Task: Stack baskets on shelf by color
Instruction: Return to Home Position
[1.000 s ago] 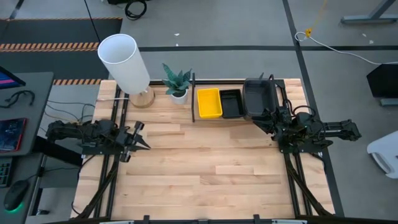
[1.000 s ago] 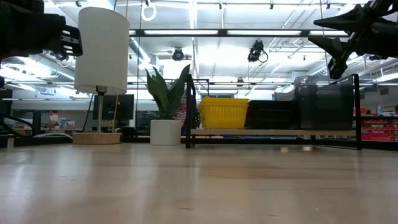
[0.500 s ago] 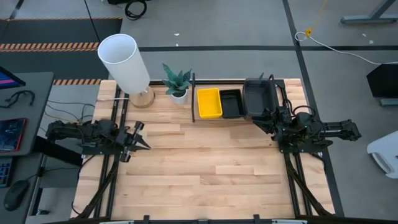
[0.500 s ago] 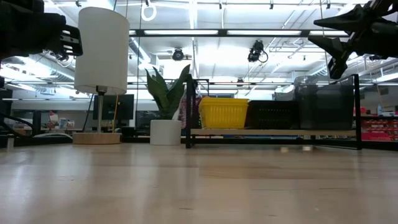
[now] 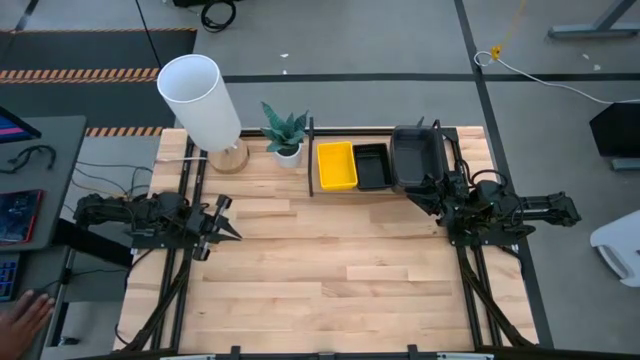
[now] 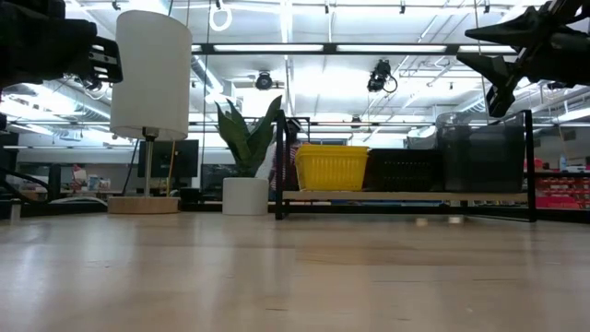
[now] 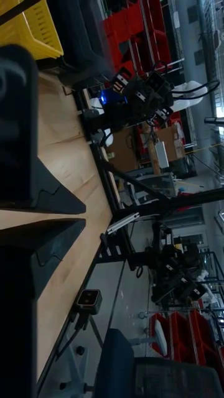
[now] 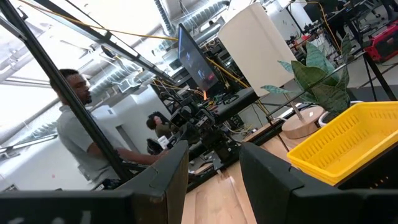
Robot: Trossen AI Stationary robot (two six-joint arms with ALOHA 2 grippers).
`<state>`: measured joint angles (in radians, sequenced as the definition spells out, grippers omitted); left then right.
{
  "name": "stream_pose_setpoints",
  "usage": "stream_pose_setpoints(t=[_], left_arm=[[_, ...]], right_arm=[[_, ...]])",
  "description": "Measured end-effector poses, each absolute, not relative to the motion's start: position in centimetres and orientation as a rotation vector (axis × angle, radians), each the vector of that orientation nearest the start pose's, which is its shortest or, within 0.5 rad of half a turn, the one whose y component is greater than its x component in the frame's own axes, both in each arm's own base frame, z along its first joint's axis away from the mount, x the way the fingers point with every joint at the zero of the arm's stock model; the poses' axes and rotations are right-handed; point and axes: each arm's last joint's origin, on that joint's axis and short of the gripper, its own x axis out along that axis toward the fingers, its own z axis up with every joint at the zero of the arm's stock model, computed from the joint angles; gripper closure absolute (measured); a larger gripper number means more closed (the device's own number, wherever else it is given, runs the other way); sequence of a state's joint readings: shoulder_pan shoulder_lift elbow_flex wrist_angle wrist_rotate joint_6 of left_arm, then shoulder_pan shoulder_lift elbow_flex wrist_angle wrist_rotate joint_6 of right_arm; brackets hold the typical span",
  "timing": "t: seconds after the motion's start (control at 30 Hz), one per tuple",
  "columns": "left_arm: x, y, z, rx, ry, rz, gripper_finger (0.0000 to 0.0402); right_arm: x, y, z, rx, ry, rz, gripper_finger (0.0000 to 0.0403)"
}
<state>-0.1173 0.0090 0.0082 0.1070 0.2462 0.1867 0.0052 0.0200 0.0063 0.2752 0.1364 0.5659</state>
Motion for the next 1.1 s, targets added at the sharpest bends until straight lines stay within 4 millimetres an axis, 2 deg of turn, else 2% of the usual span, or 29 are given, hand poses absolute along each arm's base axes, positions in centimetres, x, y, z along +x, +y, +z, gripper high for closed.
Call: stream_pose_setpoints(t=[0.27,0.67,1.1], left_arm=[[9.49,-1.83,17.59,0.191,-0.141,-0.352,0.0361],[9.48,-1.83,17.59,0.191,-0.141,-0.352,0.0374],[9.49,-1.83,17.59,0.191,-0.141,-0.352,0.0365]], right_arm=[[9.50,-0.34,19.03,0.580,-0.291,-0.053,0.0253],[9.50,-0.34,19.03,0.580,-0.291,-0.053,0.0253],[9.50,-0.34,19.03,0.580,-0.291,-0.053,0.0253]])
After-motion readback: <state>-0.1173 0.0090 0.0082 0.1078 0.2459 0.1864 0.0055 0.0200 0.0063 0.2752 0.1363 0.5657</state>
